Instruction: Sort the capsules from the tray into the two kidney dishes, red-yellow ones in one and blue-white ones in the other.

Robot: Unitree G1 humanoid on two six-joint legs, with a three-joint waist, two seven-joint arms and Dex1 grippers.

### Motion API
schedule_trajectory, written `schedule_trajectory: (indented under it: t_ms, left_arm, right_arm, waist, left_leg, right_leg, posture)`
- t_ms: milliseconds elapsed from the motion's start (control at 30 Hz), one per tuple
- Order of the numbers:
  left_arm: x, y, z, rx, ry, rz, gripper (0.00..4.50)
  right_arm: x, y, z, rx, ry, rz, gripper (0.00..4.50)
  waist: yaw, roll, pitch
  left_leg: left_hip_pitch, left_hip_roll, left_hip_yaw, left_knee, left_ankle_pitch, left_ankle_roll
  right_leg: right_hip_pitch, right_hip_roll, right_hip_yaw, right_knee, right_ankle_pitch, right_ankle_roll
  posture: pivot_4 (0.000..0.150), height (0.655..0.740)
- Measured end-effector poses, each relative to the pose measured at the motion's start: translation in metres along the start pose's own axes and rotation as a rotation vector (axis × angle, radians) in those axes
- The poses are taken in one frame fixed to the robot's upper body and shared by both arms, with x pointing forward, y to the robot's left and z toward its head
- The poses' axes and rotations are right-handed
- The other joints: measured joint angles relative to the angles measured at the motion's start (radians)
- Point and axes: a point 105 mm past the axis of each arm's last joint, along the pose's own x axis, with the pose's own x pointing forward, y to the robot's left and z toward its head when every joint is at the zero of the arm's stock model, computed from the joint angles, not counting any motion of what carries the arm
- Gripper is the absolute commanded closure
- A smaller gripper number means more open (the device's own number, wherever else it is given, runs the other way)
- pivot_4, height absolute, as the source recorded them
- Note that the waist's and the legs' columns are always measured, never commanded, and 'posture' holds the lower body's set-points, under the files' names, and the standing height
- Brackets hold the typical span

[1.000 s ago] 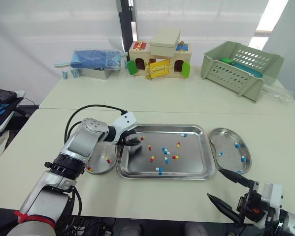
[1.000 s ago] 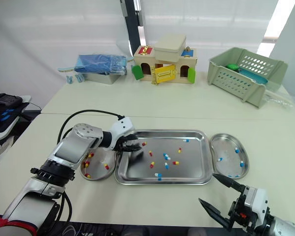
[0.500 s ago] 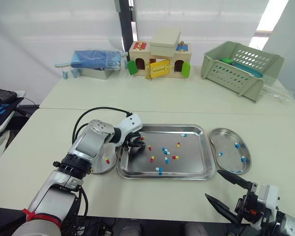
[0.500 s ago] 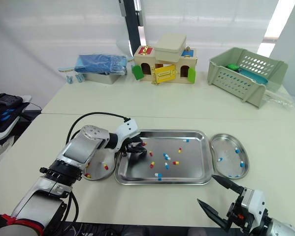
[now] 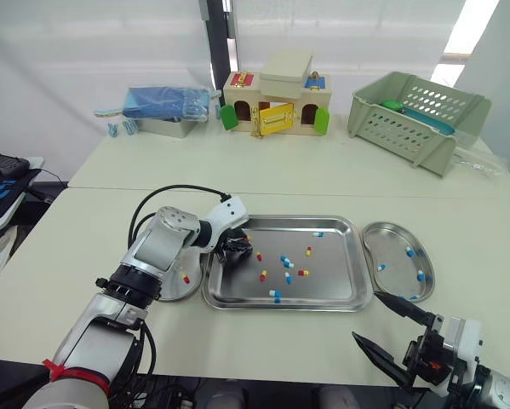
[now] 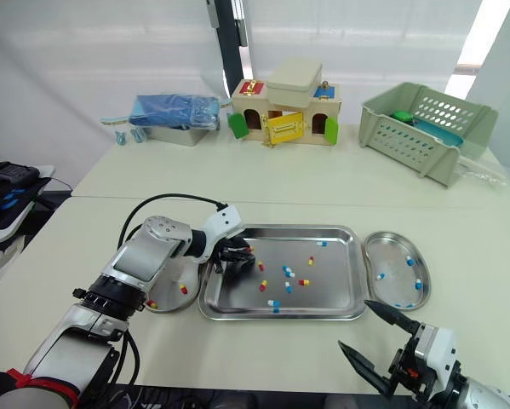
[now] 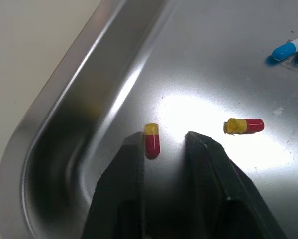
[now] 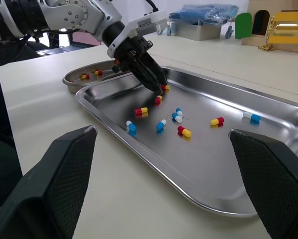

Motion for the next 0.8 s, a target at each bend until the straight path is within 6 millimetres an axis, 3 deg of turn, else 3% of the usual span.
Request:
schedule_trajectory:
  t_ms: [67,467,600,800]
  left_arm:
    - [0.0,0.0,0.0,0.0,0.0,0.0,4.45]
    - [-0.004,0.001,-0.002,-0.031,0.002,-0.006,4.45]
    - [-0.024,0.002,-0.003,-0.061,-0.011,0.01,4.45]
    - [-0.078,0.005,-0.009,-0.119,-0.013,0.121,4.45]
  right_arm:
    - [0.0,0.0,0.001,-0.003,0.0,0.0,0.0]
    - [0.001,0.0,0.001,-0.003,0.004,-0.001,0.0]
    - [0.001,0.0,0.002,-0.013,0.018,0.025,0.0]
    - [0.006,0.002,0.008,-0.039,0.019,0.131,0.0]
  waist:
    - [0.0,0.0,0.0]
    - [-0.001,0.0,0.0]
    - [-0.002,0.0,0.0]
    - [-0.003,0.0,0.0]
  left_leg:
    - [0.0,0.0,0.0,0.0,0.0,0.0]
    - [0.0,0.0,0.0,0.0,0.0,0.0]
    - [0.0,0.0,0.0,0.0,0.0,0.0]
    - [0.0,0.0,-0.001,0.0,0.0,0.001]
  right_leg:
    - [0.0,0.0,0.0,0.0,0.0,0.0]
    - [0.001,0.0,0.0,0.0,0.0,0.0]
    - [0.0,0.0,0.0,0.0,0.0,0.0]
    - [0.001,0.0,0.0,0.0,0.0,0.0]
  posture:
    - [0.15,0.74]
    - [0.15,0.74]
    - [0.15,0.74]
    - [0.15,0.74]
